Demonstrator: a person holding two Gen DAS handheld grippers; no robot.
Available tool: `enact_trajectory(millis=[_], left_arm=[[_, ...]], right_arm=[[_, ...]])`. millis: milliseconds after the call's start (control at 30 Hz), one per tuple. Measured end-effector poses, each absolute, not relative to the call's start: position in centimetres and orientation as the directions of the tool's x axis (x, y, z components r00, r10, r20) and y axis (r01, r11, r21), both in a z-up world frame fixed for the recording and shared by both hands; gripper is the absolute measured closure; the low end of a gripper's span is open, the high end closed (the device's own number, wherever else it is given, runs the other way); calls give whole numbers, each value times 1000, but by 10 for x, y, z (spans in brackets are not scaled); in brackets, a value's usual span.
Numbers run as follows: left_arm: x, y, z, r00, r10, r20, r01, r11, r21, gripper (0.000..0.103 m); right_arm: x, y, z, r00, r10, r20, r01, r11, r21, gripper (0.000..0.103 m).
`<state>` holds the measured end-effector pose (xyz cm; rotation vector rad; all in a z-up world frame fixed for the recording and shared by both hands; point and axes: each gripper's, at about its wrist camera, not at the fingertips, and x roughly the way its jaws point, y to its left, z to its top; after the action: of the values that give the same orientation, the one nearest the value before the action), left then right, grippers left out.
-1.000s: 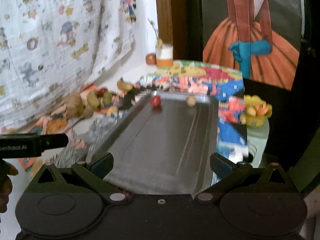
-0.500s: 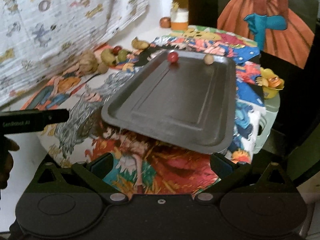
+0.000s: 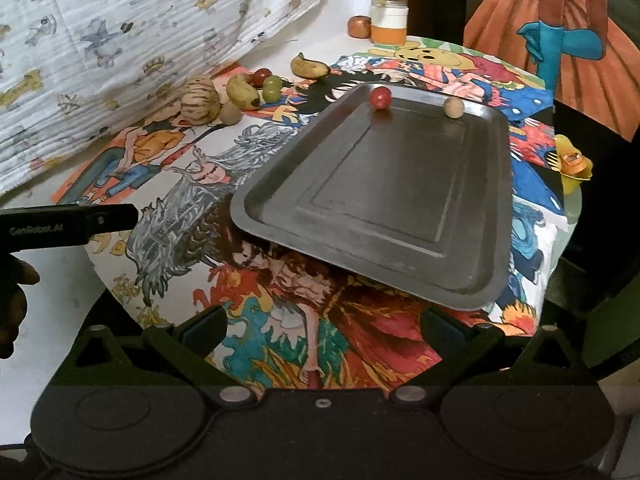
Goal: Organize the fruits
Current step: 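Lift both grippers away from the tray back toward the fruit pile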
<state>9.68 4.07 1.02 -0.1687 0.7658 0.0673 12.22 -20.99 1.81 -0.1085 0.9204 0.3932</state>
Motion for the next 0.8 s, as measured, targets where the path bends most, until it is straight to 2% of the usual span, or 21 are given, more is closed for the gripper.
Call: enact_trajectory(millis=[633, 800], left_arm=[[129, 72, 4, 697, 44, -716, -192, 973, -126, 0], [141, 80, 1, 688, 51, -724, -208, 970, -129, 0]], right_arm=[[176, -175, 32, 556, 361, -749, -475, 877, 71, 1], [192, -166, 34, 573, 361, -736, -527, 850, 7, 1]])
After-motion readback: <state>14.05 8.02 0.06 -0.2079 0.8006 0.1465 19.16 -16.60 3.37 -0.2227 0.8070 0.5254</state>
